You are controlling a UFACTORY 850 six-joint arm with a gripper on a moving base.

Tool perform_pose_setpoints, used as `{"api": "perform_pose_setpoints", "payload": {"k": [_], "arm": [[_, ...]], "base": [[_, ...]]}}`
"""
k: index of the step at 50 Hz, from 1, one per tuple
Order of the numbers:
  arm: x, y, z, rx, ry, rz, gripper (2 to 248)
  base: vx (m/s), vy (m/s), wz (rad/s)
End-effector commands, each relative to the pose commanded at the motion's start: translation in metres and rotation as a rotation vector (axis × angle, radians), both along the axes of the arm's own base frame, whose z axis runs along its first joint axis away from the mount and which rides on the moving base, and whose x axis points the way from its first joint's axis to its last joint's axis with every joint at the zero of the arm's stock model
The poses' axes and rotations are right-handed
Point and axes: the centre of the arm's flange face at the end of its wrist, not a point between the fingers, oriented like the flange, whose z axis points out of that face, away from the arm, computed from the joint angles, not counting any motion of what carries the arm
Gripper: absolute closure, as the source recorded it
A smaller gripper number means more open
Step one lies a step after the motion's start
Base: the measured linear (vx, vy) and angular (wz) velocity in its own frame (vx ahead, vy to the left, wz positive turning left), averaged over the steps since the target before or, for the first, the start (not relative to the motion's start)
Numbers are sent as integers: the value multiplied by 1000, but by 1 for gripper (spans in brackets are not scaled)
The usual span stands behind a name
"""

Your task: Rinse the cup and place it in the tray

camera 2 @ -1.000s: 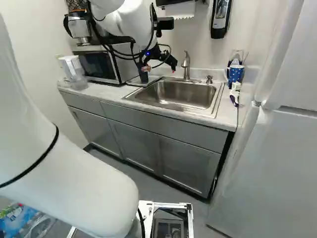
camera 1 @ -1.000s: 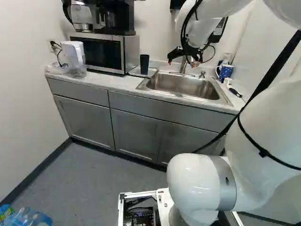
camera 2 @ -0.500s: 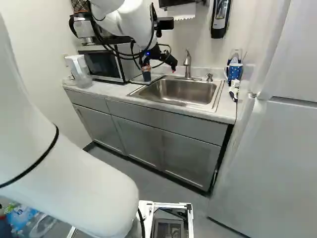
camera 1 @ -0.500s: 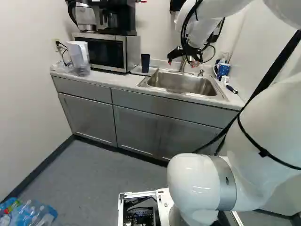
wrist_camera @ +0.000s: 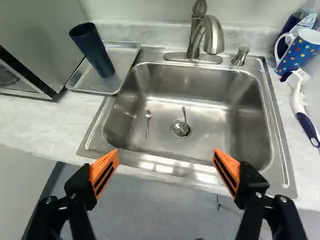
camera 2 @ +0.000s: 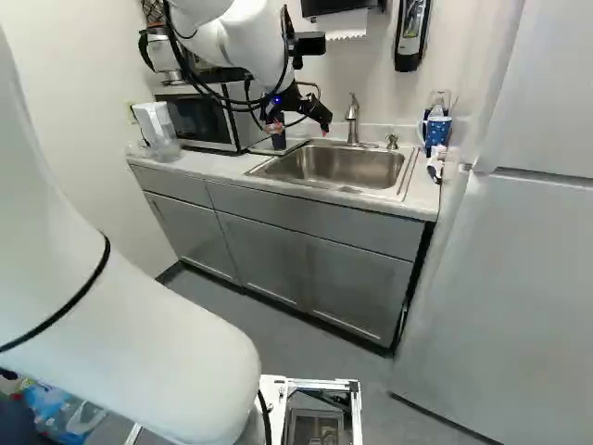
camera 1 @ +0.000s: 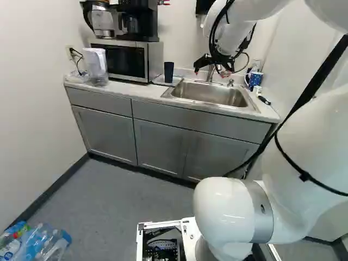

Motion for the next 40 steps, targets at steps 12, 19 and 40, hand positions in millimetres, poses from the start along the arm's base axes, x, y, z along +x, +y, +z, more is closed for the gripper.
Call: {"api": "perform_pose_setpoints", "payload": {"k": [12,19,40], "arm": [[0,0,0,0,0,0,3],[0,0,0,0,0,0,3],[0,0,0,0,0,0,3]], "base": [[-81,27,2],[-86,29,0],[-92,33,5]]}}
